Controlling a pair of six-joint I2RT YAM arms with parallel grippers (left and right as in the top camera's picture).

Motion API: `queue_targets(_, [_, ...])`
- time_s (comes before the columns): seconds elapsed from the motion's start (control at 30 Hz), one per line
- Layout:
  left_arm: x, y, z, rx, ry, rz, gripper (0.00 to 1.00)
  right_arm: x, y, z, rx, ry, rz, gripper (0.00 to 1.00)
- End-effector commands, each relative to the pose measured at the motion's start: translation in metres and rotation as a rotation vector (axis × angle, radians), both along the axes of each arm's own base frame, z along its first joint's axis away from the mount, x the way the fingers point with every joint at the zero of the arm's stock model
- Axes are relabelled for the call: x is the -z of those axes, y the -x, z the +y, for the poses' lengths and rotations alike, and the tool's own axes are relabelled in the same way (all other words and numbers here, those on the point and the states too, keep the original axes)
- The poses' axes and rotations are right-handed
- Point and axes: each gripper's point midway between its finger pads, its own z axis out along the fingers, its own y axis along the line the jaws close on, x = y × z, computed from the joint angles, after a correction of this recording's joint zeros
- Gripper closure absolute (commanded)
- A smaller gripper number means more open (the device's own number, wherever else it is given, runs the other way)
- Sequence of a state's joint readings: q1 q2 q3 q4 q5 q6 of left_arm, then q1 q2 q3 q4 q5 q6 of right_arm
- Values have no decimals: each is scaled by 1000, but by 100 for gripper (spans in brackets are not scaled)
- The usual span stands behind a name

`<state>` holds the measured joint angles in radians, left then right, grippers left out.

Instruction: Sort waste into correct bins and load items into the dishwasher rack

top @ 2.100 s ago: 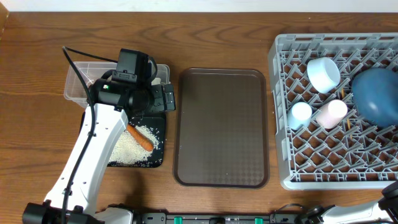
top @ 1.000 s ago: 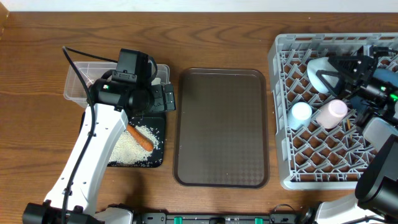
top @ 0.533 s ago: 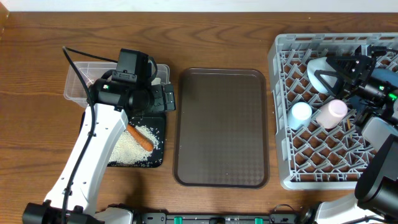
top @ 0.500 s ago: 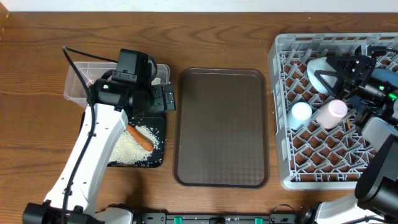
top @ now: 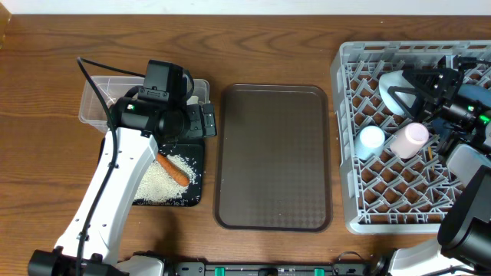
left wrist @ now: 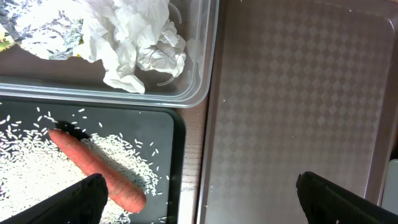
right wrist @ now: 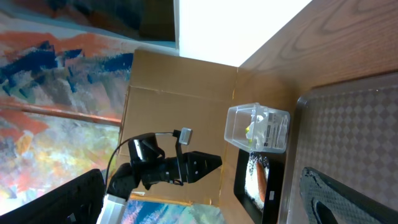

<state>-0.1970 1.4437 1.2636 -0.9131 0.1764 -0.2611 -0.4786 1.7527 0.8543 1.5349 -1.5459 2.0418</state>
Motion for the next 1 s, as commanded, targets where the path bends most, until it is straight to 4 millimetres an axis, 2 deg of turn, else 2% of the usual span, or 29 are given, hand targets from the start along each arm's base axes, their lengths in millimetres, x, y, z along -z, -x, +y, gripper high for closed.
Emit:
queue_targets(0.0, [4, 1, 3, -2, -13, 10, 0, -7, 7, 6, -17, 29, -41, 1])
queue_targets(0.3, [4, 1, 3, -3, -13, 10, 0, -7, 7, 6, -17, 29, -41, 1])
queue_targets(0.47, [-10, 4, 3, -2, -4, -35, 0, -7, 7, 6, -17, 29, -41, 1])
queue_targets(0.6, [-39, 11, 5, -2, 14, -127, 0, -7, 7, 6, -16, 29, -41, 1])
queue_targets(0.73, [-76, 24, 8, -3, 39, -253, 0, -7, 7, 6, -16, 29, -41, 1])
queue_targets(0.97, [-144, 65, 15, -4, 88, -502, 0, -7, 7, 6, -17, 29, -41, 1])
